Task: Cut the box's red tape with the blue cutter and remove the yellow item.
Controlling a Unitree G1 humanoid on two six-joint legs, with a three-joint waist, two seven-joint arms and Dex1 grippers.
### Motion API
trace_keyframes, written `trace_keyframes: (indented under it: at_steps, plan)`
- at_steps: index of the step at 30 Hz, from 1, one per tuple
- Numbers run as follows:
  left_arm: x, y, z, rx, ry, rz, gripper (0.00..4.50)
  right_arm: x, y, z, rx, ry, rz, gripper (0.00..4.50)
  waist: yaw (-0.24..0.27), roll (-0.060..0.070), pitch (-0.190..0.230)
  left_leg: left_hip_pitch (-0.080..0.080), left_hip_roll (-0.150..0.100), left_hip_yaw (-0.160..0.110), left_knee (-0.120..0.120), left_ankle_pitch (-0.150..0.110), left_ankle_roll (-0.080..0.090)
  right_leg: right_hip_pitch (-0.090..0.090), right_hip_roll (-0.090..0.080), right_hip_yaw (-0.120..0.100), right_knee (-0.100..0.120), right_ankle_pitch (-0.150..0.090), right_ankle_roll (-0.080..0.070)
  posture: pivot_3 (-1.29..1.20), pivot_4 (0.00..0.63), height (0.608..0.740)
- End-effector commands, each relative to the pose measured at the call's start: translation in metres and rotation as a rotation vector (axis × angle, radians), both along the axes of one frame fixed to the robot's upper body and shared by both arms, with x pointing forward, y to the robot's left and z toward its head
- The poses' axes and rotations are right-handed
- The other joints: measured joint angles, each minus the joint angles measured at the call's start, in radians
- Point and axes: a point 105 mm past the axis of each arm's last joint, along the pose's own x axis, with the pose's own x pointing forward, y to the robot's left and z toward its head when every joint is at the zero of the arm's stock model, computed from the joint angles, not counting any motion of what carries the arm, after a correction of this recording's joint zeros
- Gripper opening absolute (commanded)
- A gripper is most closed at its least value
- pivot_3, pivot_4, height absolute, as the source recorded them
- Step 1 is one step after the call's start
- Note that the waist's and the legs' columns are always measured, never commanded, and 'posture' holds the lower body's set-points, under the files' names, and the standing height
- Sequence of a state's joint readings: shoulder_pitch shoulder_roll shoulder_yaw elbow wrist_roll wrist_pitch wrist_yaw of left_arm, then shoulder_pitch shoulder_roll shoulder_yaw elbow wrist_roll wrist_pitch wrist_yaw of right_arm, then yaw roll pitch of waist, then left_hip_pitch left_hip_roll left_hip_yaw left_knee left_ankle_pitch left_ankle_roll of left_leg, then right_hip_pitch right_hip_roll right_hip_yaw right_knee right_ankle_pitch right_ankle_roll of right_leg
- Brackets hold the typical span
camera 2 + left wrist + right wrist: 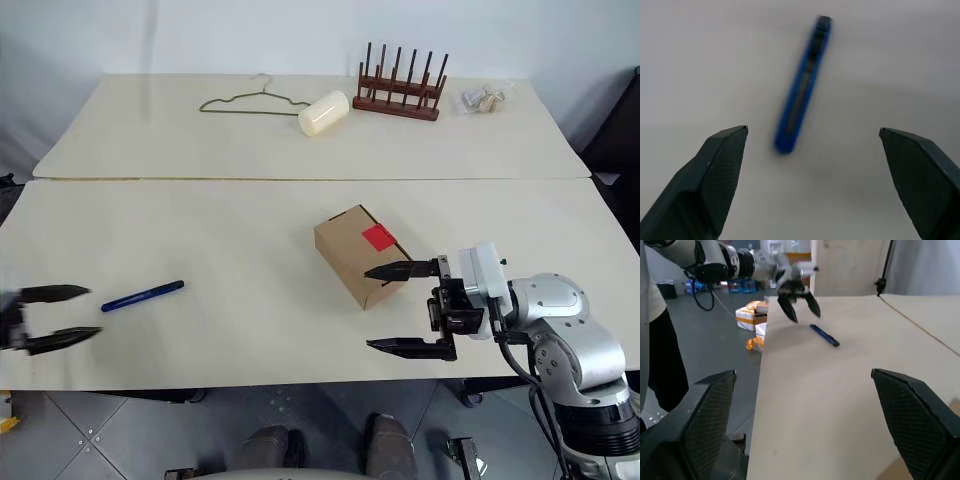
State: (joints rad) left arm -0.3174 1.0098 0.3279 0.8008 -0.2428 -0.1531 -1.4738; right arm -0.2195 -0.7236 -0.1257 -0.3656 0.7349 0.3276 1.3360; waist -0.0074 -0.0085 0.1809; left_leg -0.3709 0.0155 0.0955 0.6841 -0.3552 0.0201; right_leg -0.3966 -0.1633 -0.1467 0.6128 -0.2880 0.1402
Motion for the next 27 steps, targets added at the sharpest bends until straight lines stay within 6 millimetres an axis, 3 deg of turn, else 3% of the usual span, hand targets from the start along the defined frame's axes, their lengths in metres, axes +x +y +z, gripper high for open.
trace_keyframes:
  at_steps: [1, 4, 9, 13, 24, 27]
  plan:
    - [0.014, -0.011, 0.000, 0.047, -0.037, -0.034, 4.48, -0.002, -0.003, 0.013, 0.027, -0.023, -0.050, 4.50, 0.002, -0.001, -0.001, 0.000, 0.000, 0.000, 0.000, 0.000, 0.000, 0.000, 0.000, 0.000, 0.000, 0.000, 0.000, 0.00, 0.150, 0.740]
    - [0.023, -0.022, -0.009, 0.034, -0.026, -0.039, 4.48, -0.003, -0.007, 0.017, 0.028, -0.013, -0.079, 4.50, 0.004, 0.000, -0.001, 0.000, 0.000, 0.000, 0.001, 0.000, 0.000, 0.000, 0.000, 0.000, 0.000, 0.000, 0.000, 0.00, 0.150, 0.740]
    - [0.024, -0.022, -0.021, 0.028, 0.013, -0.005, 4.48, -0.004, -0.010, 0.018, 0.025, -0.010, -0.112, 4.50, 0.006, 0.000, -0.001, 0.002, 0.000, -0.001, 0.001, 0.000, 0.000, 0.002, 0.000, 0.000, 0.000, 0.000, 0.000, 0.00, 0.150, 0.740]
    - [0.022, -0.021, -0.030, 0.045, 0.057, -0.007, 3.64, -0.006, -0.012, 0.017, 0.016, 0.002, -0.122, 4.50, 0.006, 0.000, -0.001, 0.003, 0.000, -0.001, 0.001, 0.000, 0.000, 0.003, -0.001, 0.000, 0.001, 0.000, 0.000, 0.00, 0.150, 0.740]
    - [0.010, -0.029, -0.039, 0.093, 0.097, -0.107, 0.51, -0.004, -0.015, 0.018, 0.016, -0.015, -0.152, 4.50, 0.004, 0.010, -0.007, 0.004, 0.000, -0.001, 0.001, 0.000, 0.001, 0.003, -0.001, 0.001, 0.001, 0.000, 0.000, 0.00, 0.150, 0.740]
    - [0.018, -0.048, -0.024, 0.078, 0.022, -0.177, 0.45, -0.002, -0.017, 0.018, 0.014, -0.016, -0.167, 4.50, 0.004, 0.010, -0.007, 0.004, 0.000, -0.001, 0.001, 0.000, 0.001, 0.003, -0.001, 0.002, 0.001, 0.000, 0.000, 0.00, 0.150, 0.740]
